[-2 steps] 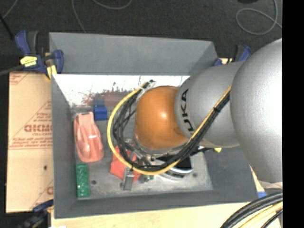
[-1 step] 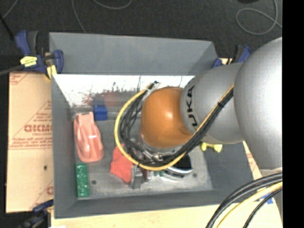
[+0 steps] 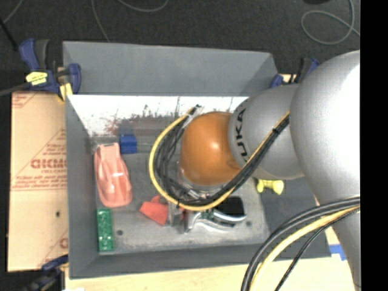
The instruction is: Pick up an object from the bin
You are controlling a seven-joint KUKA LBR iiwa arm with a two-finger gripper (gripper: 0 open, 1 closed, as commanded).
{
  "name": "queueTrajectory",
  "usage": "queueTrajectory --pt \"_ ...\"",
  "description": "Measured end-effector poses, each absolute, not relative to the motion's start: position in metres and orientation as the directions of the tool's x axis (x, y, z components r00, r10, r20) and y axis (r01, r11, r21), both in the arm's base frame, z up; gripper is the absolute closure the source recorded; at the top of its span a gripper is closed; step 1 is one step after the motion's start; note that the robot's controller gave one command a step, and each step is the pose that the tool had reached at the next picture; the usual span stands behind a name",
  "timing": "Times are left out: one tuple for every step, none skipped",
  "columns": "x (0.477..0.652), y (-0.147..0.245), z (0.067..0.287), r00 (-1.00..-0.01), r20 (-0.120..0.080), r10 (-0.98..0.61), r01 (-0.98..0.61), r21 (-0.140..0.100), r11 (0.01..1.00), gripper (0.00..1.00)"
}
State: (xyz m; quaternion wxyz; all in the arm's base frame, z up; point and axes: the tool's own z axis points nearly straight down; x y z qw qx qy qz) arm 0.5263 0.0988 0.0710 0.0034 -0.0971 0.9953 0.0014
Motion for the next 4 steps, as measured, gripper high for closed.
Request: queueTrajectory --pt "0.526 0.099 0.071 -0.981 -0.007 -0.192 -0.192 0.002 0.981 1.00" --pt "0.515 0.099 0.104 -0.974 0.001 -0.224 -0.224 0.002 0.974 1.00" --pt "0.522 0.109 0.153 -0.972 -0.005 -0.234 -0.234 0.001 0.972 1.00" --pt "0.515 0.115 0.189 -0.978 -0.003 -0.207 -0.207 0.002 0.978 1.00"
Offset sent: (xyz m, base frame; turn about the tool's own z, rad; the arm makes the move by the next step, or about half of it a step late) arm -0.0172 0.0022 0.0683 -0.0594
